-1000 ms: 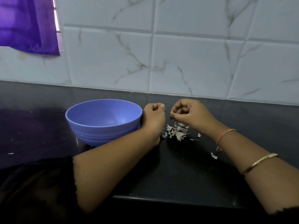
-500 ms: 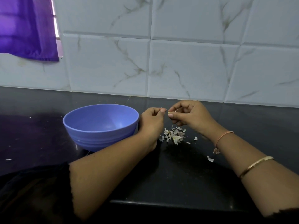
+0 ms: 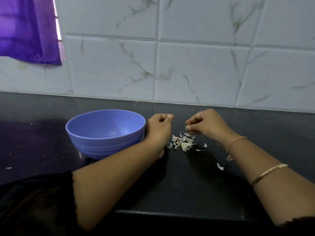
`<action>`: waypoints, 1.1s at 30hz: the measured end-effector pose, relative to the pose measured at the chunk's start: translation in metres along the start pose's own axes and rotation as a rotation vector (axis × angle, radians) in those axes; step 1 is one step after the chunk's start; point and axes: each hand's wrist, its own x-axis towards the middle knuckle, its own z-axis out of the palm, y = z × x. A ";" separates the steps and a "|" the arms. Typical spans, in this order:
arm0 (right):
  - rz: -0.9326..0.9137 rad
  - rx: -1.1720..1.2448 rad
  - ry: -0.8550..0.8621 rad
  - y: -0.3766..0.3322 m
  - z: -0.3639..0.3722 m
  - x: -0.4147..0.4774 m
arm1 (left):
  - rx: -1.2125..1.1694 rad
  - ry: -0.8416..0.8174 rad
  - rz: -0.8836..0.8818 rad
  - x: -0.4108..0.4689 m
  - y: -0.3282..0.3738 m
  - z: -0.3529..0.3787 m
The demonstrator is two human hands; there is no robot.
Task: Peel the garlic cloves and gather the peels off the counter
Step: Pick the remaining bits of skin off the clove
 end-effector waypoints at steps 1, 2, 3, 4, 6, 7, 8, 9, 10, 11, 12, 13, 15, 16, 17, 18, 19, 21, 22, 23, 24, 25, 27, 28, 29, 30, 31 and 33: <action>-0.059 -0.125 0.035 -0.002 -0.001 0.001 | -0.002 0.003 0.001 0.000 0.000 0.000; -0.138 -0.201 0.095 -0.004 -0.001 0.001 | -0.004 0.005 0.003 -0.001 0.000 0.000; -0.236 -0.236 0.180 -0.008 -0.002 0.000 | -0.007 0.005 0.005 -0.001 0.000 0.000; -0.355 -0.269 0.293 -0.011 -0.004 0.001 | -0.006 0.005 0.006 -0.001 0.001 0.000; -0.589 -0.378 0.511 -0.016 -0.008 0.000 | 0.009 0.005 0.005 -0.001 0.002 -0.001; -0.661 -0.409 0.593 -0.017 -0.009 -0.001 | 0.014 0.004 0.004 -0.002 0.002 -0.001; -0.679 -0.444 0.618 -0.016 -0.009 -0.002 | 0.016 0.004 0.004 -0.002 0.002 -0.001; -0.652 -0.499 0.553 -0.014 -0.012 -0.002 | 0.015 0.005 0.004 -0.002 0.002 -0.001; -0.554 -0.589 0.387 -0.014 -0.011 -0.003 | 0.013 0.007 0.006 -0.002 0.002 -0.001; -0.386 -0.708 0.155 -0.014 -0.008 -0.005 | 0.008 0.010 0.008 -0.003 0.002 -0.001; -0.242 -0.789 -0.031 -0.013 -0.005 -0.007 | 0.002 0.010 0.008 -0.003 0.002 -0.001; -0.182 -0.803 -0.102 -0.010 -0.004 -0.007 | -0.001 0.006 0.008 -0.003 0.002 -0.001; -0.184 -0.709 -0.055 -0.007 -0.004 -0.006 | -0.006 0.003 0.007 -0.003 0.002 0.000; -0.196 -0.619 0.015 -0.006 -0.004 -0.005 | -0.008 0.003 0.007 -0.003 0.002 0.000; -0.224 -0.508 0.103 -0.006 -0.004 -0.003 | -0.009 0.003 0.007 -0.003 0.002 0.000; -0.273 -0.389 0.208 -0.008 -0.006 -0.002 | -0.010 0.003 0.006 -0.002 0.002 0.000; -0.356 -0.286 0.328 -0.012 -0.008 -0.002 | -0.010 0.002 0.002 -0.002 0.002 0.000; -0.549 -0.187 0.540 -0.018 -0.011 -0.005 | -0.015 0.001 -0.004 -0.001 0.001 0.000; -0.597 -0.184 0.593 -0.018 -0.010 -0.006 | -0.016 0.001 -0.006 0.000 0.001 0.000; -0.579 -0.224 0.571 -0.017 -0.011 -0.005 | -0.017 0.002 -0.004 0.000 0.001 0.000; -0.486 -0.326 0.458 -0.016 -0.011 -0.004 | -0.018 0.004 -0.001 0.001 0.000 0.000; -0.319 -0.464 0.257 -0.015 -0.008 -0.004 | -0.020 0.006 0.003 0.002 0.000 0.000; -0.044 -0.606 -0.048 -0.007 -0.005 -0.004 | -0.024 0.008 0.008 0.001 -0.001 0.001; -0.033 -0.578 -0.048 -0.003 -0.006 -0.002 | -0.022 0.008 0.009 0.002 -0.001 0.001; -0.071 -0.505 -0.003 -0.002 -0.006 -0.001 | -0.026 0.009 0.009 0.002 -0.002 0.001; -0.114 -0.383 0.043 -0.002 -0.006 -0.002 | -0.033 0.006 0.006 0.003 -0.002 0.001; -0.142 -0.222 0.066 -0.003 -0.006 -0.002 | -0.041 -0.001 -0.001 0.003 -0.002 0.000; -0.133 0.131 0.039 -0.009 -0.006 -0.004 | -0.034 -0.032 -0.024 0.004 -0.002 0.000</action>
